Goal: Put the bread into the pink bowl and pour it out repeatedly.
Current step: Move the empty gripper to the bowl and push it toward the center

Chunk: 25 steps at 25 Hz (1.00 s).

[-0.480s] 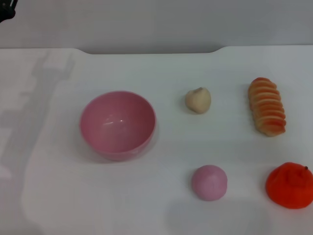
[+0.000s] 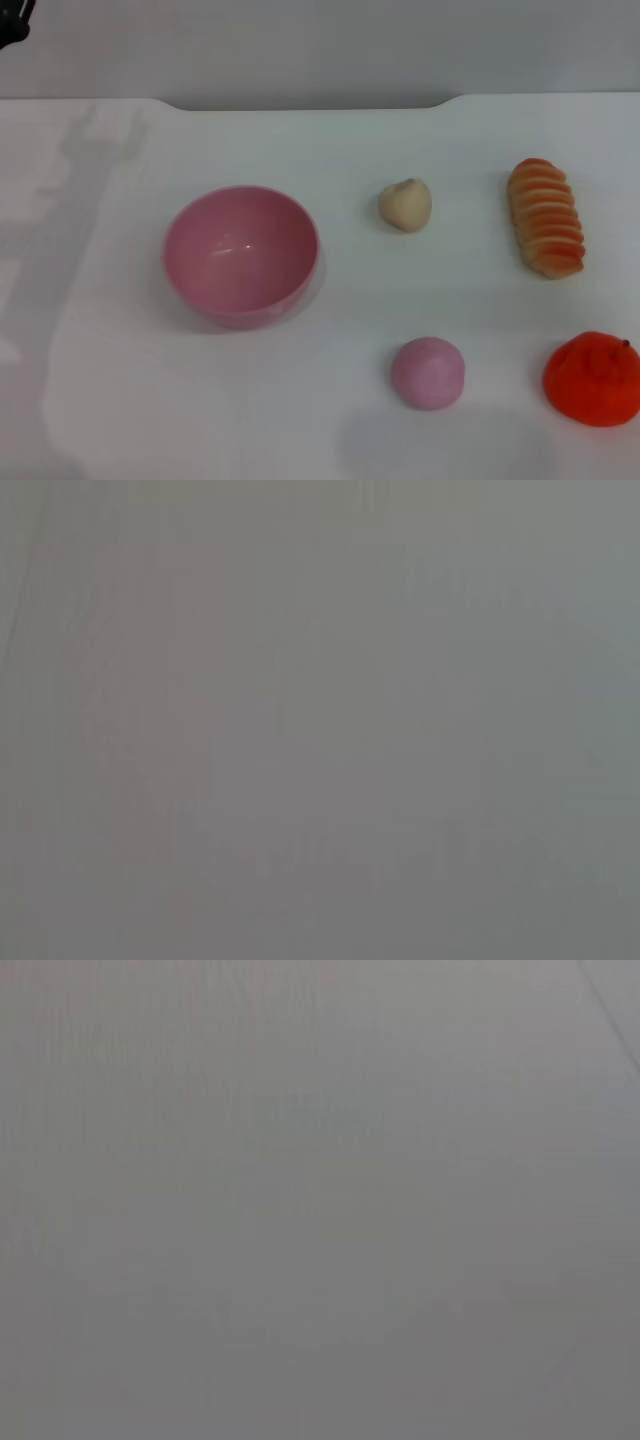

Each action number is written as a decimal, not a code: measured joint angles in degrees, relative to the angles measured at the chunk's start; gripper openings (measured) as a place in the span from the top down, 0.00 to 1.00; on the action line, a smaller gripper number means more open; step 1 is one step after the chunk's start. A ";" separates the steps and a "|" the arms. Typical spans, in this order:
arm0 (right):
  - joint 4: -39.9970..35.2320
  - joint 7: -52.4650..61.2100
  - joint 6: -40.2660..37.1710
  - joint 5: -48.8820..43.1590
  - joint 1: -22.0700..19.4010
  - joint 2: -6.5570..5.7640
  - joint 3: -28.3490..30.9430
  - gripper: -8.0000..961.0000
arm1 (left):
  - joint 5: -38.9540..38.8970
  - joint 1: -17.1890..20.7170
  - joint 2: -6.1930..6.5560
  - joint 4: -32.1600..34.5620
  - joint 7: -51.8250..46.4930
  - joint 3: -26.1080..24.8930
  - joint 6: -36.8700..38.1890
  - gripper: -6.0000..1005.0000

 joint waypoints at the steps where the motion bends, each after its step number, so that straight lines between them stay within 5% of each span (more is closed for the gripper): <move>1: 0.00 0.00 0.03 0.00 -0.04 0.00 0.00 0.37 | 0.00 0.00 0.00 0.00 0.00 0.00 0.00 0.33; 10: 0.28 0.00 0.06 0.00 -0.36 0.05 0.00 0.37 | 1.11 1.96 0.66 9.38 -10.78 3.33 -13.32 0.33; 14: 1.08 0.64 0.06 0.00 -0.34 0.08 0.02 0.37 | 9.48 4.86 1.59 21.04 -22.50 7.16 -24.34 0.33; 16: 1.41 0.89 0.06 0.00 -0.24 0.06 0.15 0.37 | 9.48 4.86 1.59 21.04 -22.50 7.16 -24.34 0.33; 18: 1.56 0.92 0.16 0.00 -0.16 0.05 0.52 0.37 | 24.66 5.62 4.50 26.45 -42.22 8.19 -26.58 0.33; 21: 1.59 0.93 0.47 0.01 0.01 -0.02 0.90 0.37 | 30.31 5.63 5.59 27.64 -48.75 8.22 -26.49 0.33; 25: 1.54 0.94 0.71 0.02 0.19 -0.12 1.73 0.38 | 48.65 5.72 8.43 32.33 -68.36 8.17 -23.48 0.33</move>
